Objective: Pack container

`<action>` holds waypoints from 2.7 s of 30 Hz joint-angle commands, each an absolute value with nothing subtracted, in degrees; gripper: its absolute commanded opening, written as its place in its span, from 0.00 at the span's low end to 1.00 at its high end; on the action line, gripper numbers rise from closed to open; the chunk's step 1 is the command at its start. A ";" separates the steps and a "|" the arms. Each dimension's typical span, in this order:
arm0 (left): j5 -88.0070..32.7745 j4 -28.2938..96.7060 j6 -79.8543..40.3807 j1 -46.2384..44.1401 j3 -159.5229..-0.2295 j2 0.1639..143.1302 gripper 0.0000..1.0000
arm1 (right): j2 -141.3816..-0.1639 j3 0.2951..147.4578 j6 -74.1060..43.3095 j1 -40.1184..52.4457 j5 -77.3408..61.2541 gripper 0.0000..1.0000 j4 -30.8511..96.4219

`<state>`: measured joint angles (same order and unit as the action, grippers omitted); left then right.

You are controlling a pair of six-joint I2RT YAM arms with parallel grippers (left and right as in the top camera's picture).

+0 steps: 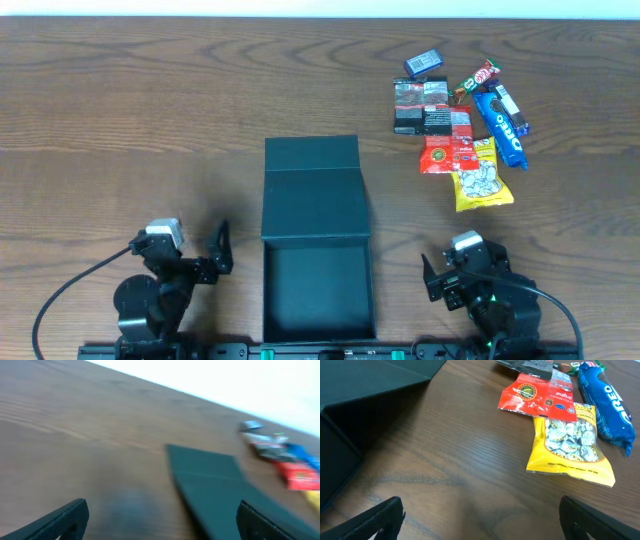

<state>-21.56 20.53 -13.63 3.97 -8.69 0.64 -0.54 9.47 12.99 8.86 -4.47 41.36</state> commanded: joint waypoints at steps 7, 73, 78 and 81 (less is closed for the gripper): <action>-27.64 19.29 -14.70 4.05 -19.75 12.29 0.96 | -0.49 9.30 12.45 8.21 -4.51 0.99 41.54; -5.50 40.66 -32.38 -29.67 -43.05 76.01 0.09 | -0.49 9.30 12.45 8.21 -4.51 0.99 41.54; -1.21 40.64 -31.90 -29.65 -48.80 76.03 0.06 | -0.49 9.30 12.45 8.21 -4.51 0.99 41.54; 3.73 40.32 -29.85 -29.63 -53.71 76.64 0.06 | -0.49 9.30 12.45 8.23 -4.51 0.99 41.54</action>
<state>-0.84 40.80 -31.64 -29.69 -49.04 76.20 -0.62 9.47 12.99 8.86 -4.47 41.34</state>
